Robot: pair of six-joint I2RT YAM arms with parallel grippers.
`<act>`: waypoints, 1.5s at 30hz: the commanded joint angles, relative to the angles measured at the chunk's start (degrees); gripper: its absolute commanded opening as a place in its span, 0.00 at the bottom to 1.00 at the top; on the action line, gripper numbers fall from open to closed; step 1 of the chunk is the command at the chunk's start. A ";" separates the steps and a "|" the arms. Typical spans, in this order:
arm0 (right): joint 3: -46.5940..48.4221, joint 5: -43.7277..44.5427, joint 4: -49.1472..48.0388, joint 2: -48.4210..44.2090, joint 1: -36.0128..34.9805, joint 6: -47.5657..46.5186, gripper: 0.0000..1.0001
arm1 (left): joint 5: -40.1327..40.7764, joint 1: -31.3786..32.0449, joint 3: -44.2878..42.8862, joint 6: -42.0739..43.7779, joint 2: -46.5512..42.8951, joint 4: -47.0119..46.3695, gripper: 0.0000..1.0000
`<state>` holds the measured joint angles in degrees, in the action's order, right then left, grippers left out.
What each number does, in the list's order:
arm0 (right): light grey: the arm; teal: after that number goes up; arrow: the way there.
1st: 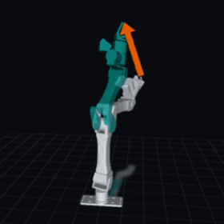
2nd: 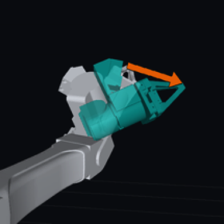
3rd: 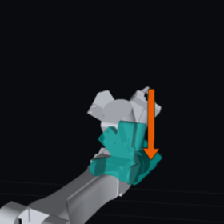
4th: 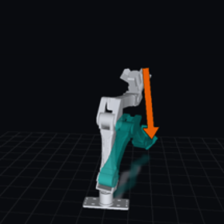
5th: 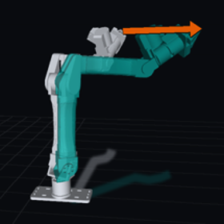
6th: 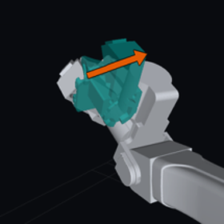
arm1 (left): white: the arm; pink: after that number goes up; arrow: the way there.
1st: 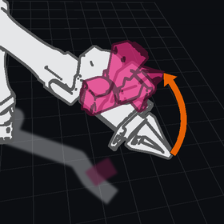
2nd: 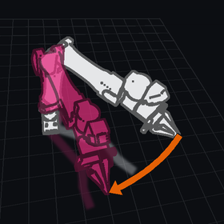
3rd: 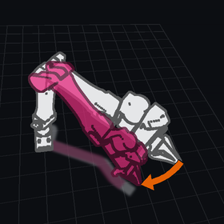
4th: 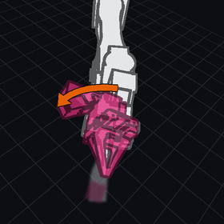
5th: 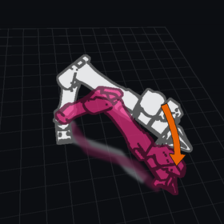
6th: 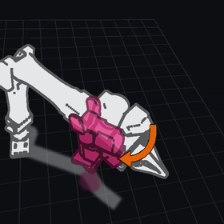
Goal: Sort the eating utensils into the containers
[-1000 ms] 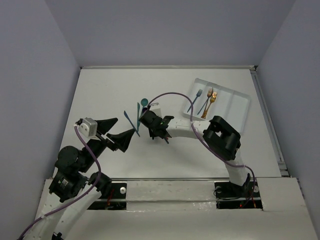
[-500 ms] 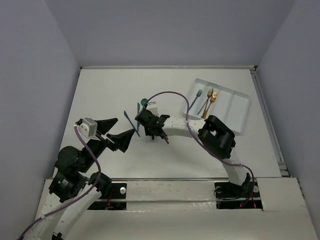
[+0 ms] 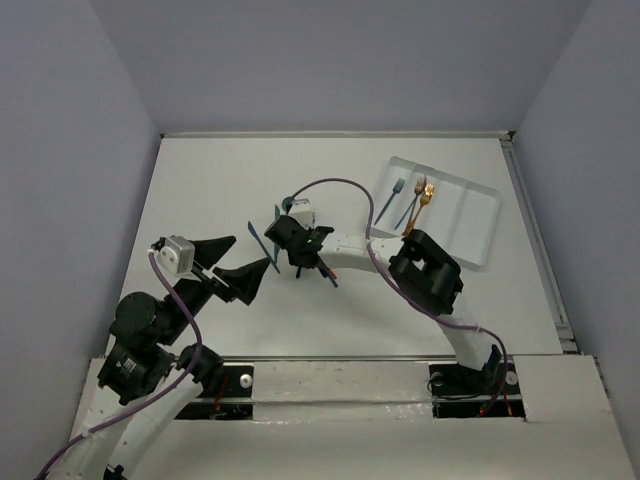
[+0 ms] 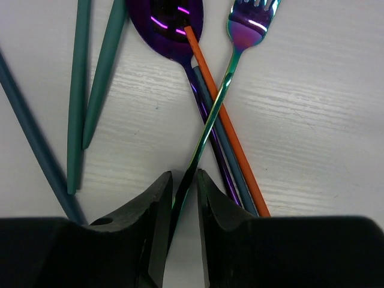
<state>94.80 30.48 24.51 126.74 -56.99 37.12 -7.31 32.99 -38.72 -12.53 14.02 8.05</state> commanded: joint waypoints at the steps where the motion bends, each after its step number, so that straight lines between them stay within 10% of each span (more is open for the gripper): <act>1: 1.79 4.59 2.47 2.29 1.79 0.32 0.28 | -0.86 -0.03 -1.71 -0.12 -0.31 -1.73 0.99; 17: -2.25 4.15 0.01 0.09 2.41 4.71 0.00 | -0.86 -0.03 -1.71 -0.12 -0.40 -1.73 0.99; 37: -11.39 2.56 -11.59 -19.76 3.64 2.61 0.00 | -0.77 -0.56 -1.71 -0.03 0.22 -1.81 0.99; 45: -19.21 -0.33 -15.28 -28.38 17.07 0.76 0.00 | -0.69 -0.56 -1.80 0.05 0.22 -1.73 0.99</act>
<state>78.61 30.61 14.13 103.37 -47.00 39.22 -7.49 32.53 -38.72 -12.53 14.02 8.05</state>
